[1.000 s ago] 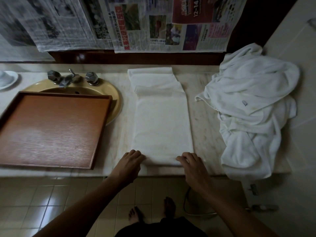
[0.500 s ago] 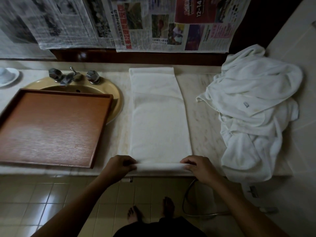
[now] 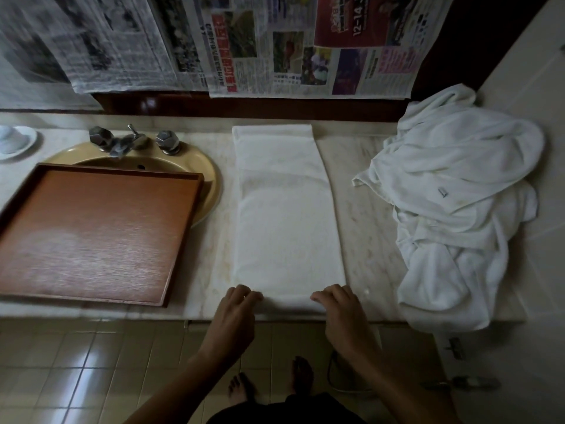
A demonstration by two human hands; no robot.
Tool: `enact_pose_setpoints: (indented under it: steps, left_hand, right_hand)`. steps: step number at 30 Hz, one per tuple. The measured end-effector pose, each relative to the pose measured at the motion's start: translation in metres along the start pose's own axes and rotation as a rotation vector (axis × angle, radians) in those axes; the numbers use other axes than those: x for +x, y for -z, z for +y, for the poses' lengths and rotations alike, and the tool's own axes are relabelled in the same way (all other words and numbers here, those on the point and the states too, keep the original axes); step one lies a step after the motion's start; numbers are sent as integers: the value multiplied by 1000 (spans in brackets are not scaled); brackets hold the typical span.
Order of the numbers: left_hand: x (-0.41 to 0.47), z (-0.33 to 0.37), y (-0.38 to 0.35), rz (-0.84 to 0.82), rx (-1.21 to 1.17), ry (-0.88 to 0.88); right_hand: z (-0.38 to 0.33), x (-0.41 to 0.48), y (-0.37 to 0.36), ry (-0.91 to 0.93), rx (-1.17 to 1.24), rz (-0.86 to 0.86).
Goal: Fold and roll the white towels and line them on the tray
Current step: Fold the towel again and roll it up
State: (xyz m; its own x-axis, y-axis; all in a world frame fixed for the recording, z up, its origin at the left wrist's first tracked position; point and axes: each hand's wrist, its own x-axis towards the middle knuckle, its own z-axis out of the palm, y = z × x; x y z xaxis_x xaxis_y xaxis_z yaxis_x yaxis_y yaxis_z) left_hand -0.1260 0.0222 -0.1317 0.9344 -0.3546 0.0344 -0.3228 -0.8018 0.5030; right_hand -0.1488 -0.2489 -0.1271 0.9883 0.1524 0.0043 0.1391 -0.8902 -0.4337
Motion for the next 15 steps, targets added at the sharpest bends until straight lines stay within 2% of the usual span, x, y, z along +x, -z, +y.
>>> enact_pose_setpoints:
  steps: [6,15]
  left_hand:
    - [-5,-3,-3,-36,63,-80]
    - [14,-17,19,-171,195,-187]
  right_hand:
    - [-4,-11,5,75,-86,4]
    - [0,3,15,57,-126,-156]
